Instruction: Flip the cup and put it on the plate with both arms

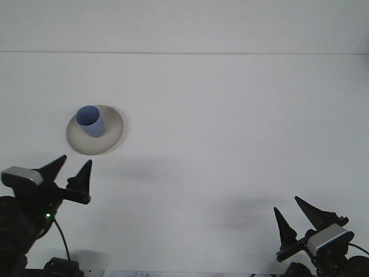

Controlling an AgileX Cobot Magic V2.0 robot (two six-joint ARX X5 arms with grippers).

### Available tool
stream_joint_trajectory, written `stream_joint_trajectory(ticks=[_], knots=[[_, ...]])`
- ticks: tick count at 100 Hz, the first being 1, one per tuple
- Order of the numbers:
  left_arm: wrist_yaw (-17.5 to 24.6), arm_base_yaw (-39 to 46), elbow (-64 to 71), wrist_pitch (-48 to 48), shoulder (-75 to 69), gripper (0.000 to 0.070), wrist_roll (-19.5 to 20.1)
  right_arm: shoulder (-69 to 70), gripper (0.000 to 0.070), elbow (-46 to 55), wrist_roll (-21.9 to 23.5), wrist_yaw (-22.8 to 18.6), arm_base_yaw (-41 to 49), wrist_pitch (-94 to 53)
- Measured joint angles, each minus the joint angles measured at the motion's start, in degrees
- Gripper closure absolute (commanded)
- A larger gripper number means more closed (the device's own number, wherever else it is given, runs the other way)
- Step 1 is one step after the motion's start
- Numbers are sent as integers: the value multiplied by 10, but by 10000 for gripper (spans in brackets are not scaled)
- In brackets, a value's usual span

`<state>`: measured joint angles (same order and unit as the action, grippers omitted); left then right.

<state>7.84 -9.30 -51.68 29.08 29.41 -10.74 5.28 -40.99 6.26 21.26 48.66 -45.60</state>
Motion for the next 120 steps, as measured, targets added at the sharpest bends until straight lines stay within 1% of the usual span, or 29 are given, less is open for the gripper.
stream_joint_trajectory(ticks=[10,19,22,24,27,30,31,32,33,34,36,37,40,46,65,120], knots=[[0,-4,93,14,-33,228,-22,0,284,0,0,0,0,0],[0,-6,131,28,-48,246,-32,0,289,0,0,0,0,0],[0,-7,134,32,-49,268,-34,0,320,0,0,0,0,0],[0,-7,135,34,-51,308,-35,0,365,0,0,0,0,0],[0,-7,135,35,-51,404,-36,0,472,0,0,0,0,0],[0,-7,135,33,-52,537,-36,0,614,0,0,0,0,0],[1,-7,135,32,-52,583,-36,0,641,0,0,0,0,0],[1,-7,135,32,-52,633,-36,0,700,0,0,0,0,0],[2,-7,135,32,-52,686,-36,0,700,0,0,0,0,0],[4,-7,135,32,-52,700,-36,0,700,0,0,0,0,0],[9,-7,135,32,-53,695,-36,0,692,0,0,0,0,0],[12,-7,135,32,-53,682,-36,0,694,0,0,0,0,0],[17,-7,135,32,-53,691,-38,0,695,0,-1,0,0,0],[22,-7,135,31,-54,688,-38,0,694,0,-1,0,0,0],[23,-7,135,28,-60,688,-38,0,694,0,-1,0,0,0],[24,-7,135,-47,-73,688,-38,0,694,0,-1,0,0,0]])
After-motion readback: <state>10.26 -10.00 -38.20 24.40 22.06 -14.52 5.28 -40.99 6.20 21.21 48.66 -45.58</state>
